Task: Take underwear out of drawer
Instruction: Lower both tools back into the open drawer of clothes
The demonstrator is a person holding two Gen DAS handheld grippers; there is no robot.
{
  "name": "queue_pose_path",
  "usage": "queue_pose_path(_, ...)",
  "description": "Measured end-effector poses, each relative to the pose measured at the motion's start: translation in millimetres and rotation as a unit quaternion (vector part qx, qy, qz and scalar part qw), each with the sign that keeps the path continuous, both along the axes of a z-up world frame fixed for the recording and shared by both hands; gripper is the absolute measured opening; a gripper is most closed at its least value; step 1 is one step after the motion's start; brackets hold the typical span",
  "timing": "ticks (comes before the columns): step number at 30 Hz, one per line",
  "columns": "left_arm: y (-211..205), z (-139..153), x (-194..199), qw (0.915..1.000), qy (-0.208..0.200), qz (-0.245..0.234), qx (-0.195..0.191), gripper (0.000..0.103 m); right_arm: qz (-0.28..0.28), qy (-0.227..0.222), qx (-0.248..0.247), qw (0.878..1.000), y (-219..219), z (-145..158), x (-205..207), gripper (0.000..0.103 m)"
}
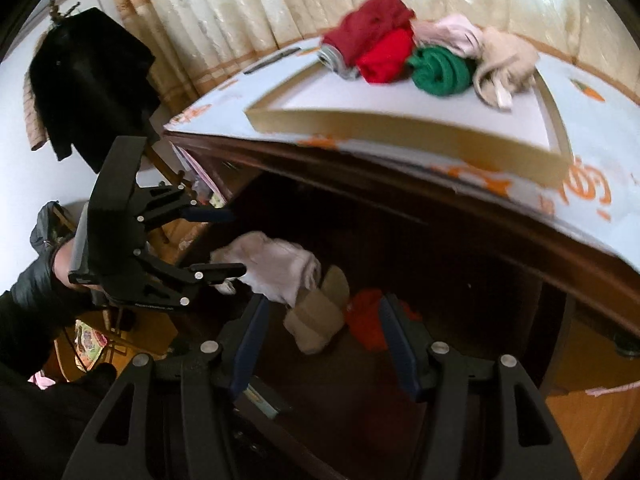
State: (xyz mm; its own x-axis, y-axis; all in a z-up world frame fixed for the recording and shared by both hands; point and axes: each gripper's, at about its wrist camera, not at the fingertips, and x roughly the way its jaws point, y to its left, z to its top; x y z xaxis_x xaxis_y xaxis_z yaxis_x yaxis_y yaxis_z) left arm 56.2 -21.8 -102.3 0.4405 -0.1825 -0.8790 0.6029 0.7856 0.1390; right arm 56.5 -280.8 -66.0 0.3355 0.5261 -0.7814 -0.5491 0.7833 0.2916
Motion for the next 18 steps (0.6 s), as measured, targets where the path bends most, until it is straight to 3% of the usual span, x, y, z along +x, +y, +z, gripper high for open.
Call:
queue_pose_path(5,-6.5,-17.7,4.6,0.9990,0.033,-0.021,0.021,0.063,-0.016,0.010,-0.028,0.999,-6.9,-21.8,4.5,0.060)
queue_pose_path(18,-15.4,-37.4,16.6,0.9957,0.076,-0.034,0.039,0.064,-0.022,0.035,-0.023,0.999,-10.9,-39.4,8.1,0.060)
